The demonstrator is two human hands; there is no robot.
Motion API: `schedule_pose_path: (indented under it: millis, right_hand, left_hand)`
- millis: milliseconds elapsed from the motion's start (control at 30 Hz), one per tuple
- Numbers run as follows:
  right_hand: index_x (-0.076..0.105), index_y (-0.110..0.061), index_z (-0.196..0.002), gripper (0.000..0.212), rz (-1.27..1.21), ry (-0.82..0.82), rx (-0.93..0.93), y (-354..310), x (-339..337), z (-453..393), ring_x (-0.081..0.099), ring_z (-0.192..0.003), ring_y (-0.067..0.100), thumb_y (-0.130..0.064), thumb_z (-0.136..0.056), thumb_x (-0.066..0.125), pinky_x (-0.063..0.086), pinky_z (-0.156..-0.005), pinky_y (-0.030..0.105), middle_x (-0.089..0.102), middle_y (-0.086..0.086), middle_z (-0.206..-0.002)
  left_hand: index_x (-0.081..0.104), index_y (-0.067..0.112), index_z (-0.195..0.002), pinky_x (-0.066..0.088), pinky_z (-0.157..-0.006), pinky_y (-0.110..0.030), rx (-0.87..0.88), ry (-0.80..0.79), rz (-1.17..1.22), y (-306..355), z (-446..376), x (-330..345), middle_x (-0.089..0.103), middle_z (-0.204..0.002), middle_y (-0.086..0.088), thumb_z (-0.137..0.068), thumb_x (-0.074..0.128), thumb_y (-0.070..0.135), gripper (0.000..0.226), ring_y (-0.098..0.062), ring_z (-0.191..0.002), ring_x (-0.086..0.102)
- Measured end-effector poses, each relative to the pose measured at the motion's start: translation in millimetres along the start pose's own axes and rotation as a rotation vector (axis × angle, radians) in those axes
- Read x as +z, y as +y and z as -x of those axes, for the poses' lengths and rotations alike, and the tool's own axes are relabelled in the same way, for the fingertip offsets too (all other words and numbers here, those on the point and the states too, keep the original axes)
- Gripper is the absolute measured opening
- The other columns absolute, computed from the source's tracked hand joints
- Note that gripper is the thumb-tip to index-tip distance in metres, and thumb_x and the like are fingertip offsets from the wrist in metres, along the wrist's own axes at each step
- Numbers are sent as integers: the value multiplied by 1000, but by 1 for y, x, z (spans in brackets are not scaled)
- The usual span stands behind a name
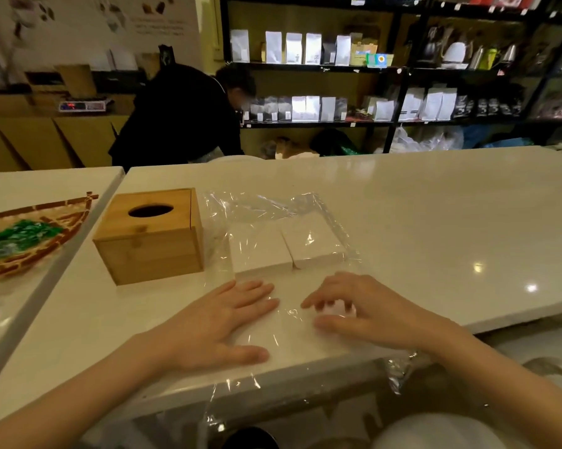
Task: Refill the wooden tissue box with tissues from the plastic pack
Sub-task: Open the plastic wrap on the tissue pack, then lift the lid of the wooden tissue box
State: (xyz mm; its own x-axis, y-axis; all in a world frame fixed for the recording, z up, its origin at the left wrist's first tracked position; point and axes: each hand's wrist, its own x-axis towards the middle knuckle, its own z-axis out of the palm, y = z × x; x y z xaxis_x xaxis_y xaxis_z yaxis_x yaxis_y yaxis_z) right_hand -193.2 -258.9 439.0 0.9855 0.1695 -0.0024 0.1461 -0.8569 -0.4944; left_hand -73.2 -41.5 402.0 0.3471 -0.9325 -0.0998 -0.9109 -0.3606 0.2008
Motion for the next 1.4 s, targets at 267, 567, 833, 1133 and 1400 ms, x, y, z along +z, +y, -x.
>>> schedule_pose_path:
  millis: [267, 567, 833, 1133, 1400]
  right_hand:
    - [30, -22, -142, 58, 276, 29, 2, 27, 13, -40, 21, -139, 15, -40, -90, 50, 16, -112, 25, 27, -3, -152]
    - [43, -19, -134, 49, 203, -5, 14, 43, 0, -65, 27, -136, 10, -30, -88, 57, 18, -109, 18, 33, -7, -148]
    - [66, -20, -105, 20, 56, 254, -47, -1, -31, -115, 60, -86, 5, -26, -87, 58, 47, -86, 25, 68, -6, -100]
    - [25, -22, -144, 72, 50, 65, -253, -73, 2, -186, 22, -140, 12, -46, -84, 57, 19, -109, 22, 23, -5, -154]
    - [26, -21, -144, 62, 244, 67, -260, -70, 14, -200, 16, -142, 8, -48, -91, 42, 11, -115, 23, 22, -5, -155]
  left_hand:
    - [2, 42, -142, -13, -113, -22, -17, -8, -33, -9, -13, -1, -6, -154, 18, -79, 28, 68, 73, 5, -138, -13]
    - [2, 34, -145, -13, -112, -25, -17, 84, -211, -17, -17, -12, -3, -157, 9, -87, 19, 60, 66, -7, -143, -7]
    - [46, 29, -129, 34, -103, -25, -95, 594, -135, -41, 32, -51, 51, -137, 3, -91, 19, 56, 54, -8, -125, 43]
    - [28, 42, -134, 18, -116, -45, -525, 585, 323, -122, 77, -71, 13, -143, 27, -56, 45, 83, 90, -2, -136, 12]
    - [41, 39, -132, 28, -109, -31, -477, 644, 367, -139, 73, -58, 29, -141, 24, -50, 34, 91, 97, 4, -130, 24]
